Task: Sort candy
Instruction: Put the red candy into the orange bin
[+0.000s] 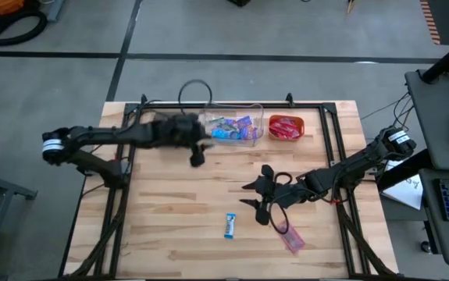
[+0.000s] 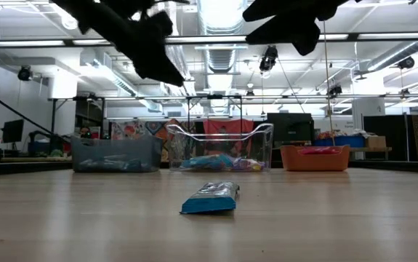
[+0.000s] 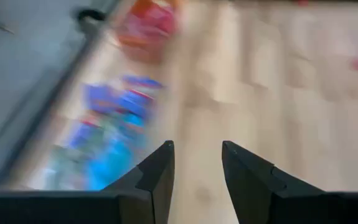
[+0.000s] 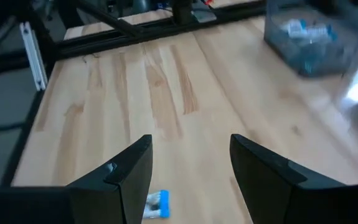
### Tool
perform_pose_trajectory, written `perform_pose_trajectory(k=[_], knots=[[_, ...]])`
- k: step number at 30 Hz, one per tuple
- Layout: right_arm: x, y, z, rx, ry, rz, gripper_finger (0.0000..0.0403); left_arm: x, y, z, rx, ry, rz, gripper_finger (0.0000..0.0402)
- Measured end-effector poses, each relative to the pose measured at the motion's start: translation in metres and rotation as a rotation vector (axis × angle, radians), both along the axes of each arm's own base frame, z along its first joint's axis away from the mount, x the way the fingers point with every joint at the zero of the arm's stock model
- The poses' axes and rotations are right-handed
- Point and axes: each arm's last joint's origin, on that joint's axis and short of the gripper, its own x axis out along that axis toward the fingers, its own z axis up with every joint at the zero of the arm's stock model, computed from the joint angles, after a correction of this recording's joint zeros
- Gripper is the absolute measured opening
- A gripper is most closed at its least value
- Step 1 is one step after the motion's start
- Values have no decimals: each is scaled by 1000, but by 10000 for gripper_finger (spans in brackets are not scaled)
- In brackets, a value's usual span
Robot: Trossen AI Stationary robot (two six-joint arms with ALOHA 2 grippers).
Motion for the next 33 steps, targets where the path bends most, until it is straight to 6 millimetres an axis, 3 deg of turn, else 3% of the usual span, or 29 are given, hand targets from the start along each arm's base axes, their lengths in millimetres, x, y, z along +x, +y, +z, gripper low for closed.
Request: perform_pose_trajectory(k=[8, 13, 17, 20, 24, 28, 33], knots=[[-7, 5, -14, 452, 189, -32, 205, -20, -72, -19, -105, 79, -125, 107], [-11, 26, -26, 700, 368, 45, 205, -32, -104, -30, 12, 79, -3, 102], [-20, 36, -39, 814, 605, -70, 205, -37, -120, -31, 122, 52, 51, 102], [-30, 42, -48, 828, 847, -219, 205, -38, -125, -31, 160, 42, 73, 102], [-37, 54, -46, 750, 1104, -384, 205, -38, -125, -31, 164, 41, 77, 102], [-32, 70, -51, 626, 1217, -445, 205, -38, -125, -31, 169, 40, 81, 102], [-17, 89, -75, 552, 1270, -396, 205, -38, -125, -31, 171, 40, 81, 102]])
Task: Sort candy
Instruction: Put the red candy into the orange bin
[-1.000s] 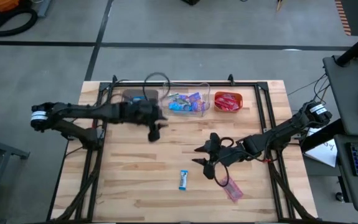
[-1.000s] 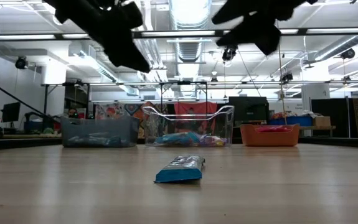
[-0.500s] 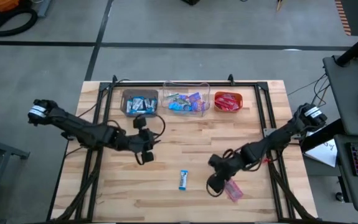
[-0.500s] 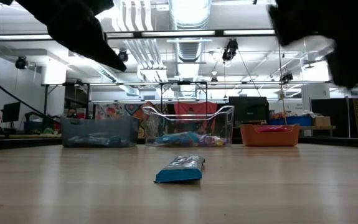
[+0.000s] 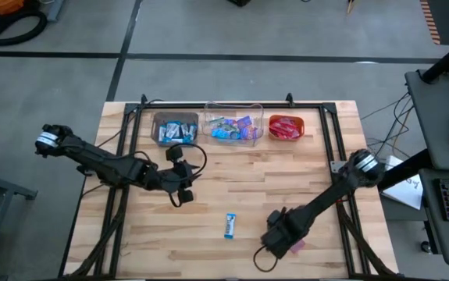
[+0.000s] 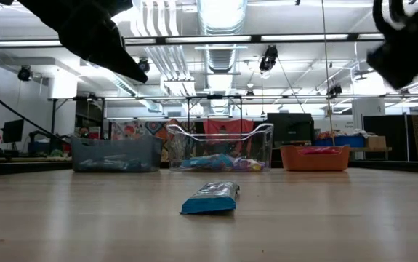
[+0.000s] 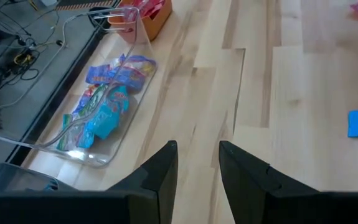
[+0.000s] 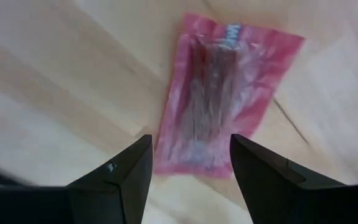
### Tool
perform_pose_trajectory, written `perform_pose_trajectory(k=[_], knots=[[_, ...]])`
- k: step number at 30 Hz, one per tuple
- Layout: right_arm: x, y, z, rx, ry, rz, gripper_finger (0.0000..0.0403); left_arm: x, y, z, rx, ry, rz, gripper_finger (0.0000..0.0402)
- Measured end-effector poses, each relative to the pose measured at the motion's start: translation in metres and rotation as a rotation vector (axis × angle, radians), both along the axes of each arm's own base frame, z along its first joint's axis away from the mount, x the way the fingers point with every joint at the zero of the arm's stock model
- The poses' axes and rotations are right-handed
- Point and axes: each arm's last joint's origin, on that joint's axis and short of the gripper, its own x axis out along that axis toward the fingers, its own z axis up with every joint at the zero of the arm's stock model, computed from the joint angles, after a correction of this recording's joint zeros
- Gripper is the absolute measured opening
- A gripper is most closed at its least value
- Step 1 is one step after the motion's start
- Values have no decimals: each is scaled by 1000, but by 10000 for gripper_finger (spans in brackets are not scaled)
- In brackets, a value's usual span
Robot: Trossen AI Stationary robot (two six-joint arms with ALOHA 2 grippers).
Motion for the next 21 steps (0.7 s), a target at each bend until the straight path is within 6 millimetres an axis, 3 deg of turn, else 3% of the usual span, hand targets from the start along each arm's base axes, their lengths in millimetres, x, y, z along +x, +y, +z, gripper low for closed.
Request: perform_pose_trajectory(k=[5, 12, 21], knots=[[7, 4, -23, -19, 57, 37, 205, 1, 0, -1, 1, 4, 0, 102], [9, 6, -34, -12, 78, 83, 188, 4, -1, -6, 6, 20, 0, 102], [8, 5, -31, -2, 61, 136, 24, 9, -3, -11, 7, 24, 0, 102]])
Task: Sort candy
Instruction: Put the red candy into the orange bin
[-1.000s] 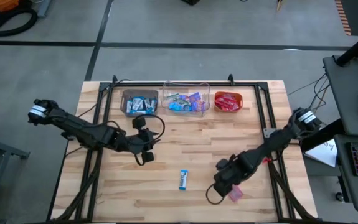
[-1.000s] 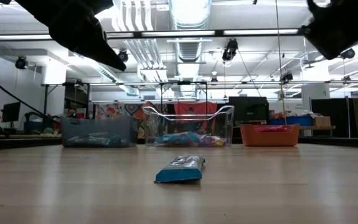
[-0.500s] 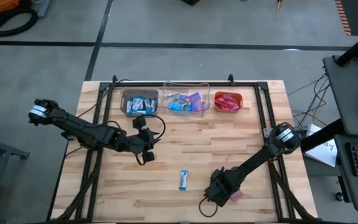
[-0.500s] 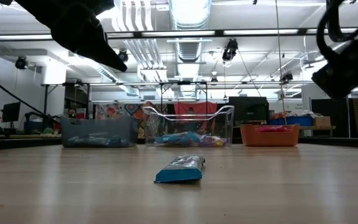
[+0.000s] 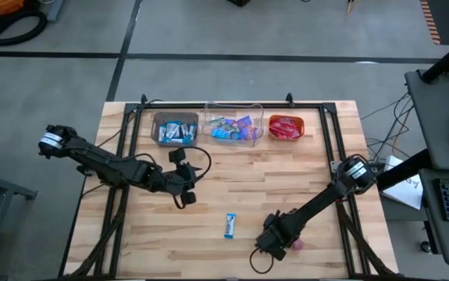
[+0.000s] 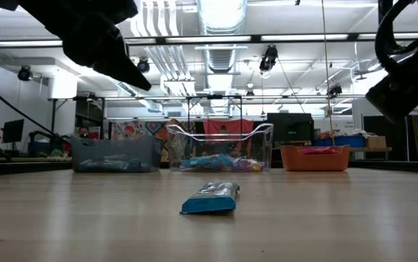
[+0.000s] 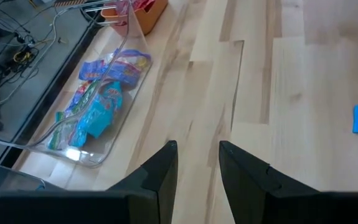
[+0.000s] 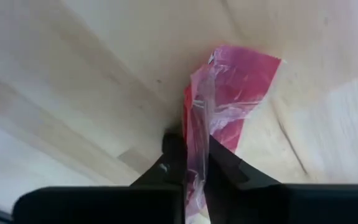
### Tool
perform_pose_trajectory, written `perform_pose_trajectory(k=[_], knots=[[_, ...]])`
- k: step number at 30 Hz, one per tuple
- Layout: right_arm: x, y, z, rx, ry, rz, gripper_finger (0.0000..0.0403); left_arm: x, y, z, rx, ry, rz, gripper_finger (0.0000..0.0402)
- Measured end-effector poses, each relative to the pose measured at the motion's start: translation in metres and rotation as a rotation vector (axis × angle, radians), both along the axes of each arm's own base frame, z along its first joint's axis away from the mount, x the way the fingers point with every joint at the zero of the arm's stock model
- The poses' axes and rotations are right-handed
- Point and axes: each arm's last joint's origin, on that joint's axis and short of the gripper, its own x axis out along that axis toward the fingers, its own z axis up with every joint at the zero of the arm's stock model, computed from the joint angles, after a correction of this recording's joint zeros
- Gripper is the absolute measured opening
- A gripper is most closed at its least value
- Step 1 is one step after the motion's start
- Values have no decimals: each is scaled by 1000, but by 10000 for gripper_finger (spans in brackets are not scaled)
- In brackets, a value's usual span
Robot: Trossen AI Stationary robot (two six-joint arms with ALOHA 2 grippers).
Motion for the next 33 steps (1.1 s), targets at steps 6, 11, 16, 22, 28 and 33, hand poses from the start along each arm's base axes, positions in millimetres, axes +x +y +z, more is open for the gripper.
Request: perform_pose_trajectory(k=[6, 11, 16, 22, 28, 33], knots=[[-1, -4, 26, 35, -104, 54, 20, 3, -1, -1, -6, -17, 0, 102], [2, -16, 54, -27, -287, 134, 19, 7, -3, -1, -30, -51, 9, 102], [9, -45, 83, -149, -462, 195, 18, 9, -7, -4, -64, -72, 17, 102], [18, -98, 112, -364, -585, 283, 18, 16, -24, -8, -110, -134, -22, 102], [24, -165, 131, -602, -583, 302, 18, 18, -42, -16, -155, -152, -51, 102], [23, -225, 136, -730, -479, 343, 18, 14, -53, -19, -207, -160, -55, 102]])
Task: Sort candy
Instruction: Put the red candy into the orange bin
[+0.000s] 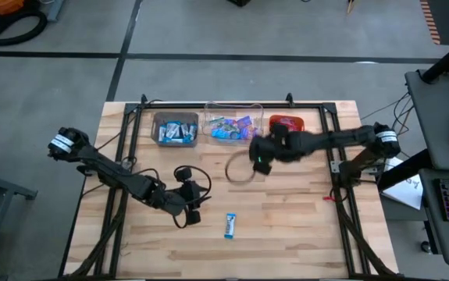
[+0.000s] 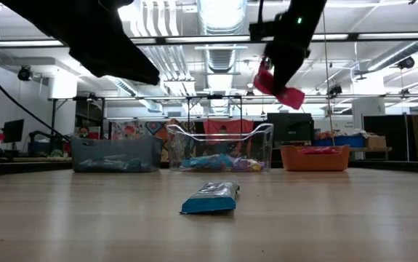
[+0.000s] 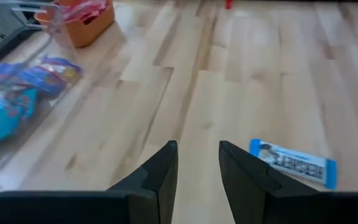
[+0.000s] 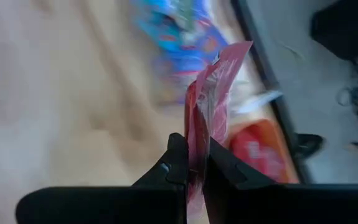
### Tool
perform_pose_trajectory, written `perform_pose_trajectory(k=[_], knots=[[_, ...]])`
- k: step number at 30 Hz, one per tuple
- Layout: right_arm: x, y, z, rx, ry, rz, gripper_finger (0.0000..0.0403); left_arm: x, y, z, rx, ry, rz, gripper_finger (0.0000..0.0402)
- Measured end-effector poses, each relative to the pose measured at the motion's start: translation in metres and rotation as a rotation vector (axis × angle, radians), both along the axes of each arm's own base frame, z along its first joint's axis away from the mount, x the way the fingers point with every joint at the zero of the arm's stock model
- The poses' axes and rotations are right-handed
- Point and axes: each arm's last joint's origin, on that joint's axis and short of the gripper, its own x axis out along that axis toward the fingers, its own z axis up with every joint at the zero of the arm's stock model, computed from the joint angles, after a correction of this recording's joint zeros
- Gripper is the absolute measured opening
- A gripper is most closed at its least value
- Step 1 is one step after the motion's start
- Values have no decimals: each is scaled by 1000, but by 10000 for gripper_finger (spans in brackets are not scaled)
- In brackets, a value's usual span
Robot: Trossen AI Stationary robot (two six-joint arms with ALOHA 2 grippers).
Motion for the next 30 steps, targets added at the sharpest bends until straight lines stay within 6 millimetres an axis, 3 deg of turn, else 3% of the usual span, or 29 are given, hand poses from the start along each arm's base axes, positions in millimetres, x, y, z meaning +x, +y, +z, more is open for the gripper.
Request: perform_pose_trajectory(k=[3, 8, 14, 21, 30], knots=[[-5, -38, -1, 5, 68, -19, 18, -3, -6, 0, -34, -10, -3, 102], [-25, -96, -12, 191, 178, -24, 18, -7, -15, 0, -78, -19, -12, 102], [-53, -146, -16, 221, 271, -41, 18, -12, -22, 0, -74, -35, -4, 102], [-67, -172, -15, 168, 340, 109, 18, -12, -21, 1, -47, -50, 29, 102], [-70, -178, -19, 135, 400, 250, 20, -12, -21, 1, -17, -44, 17, 102]])
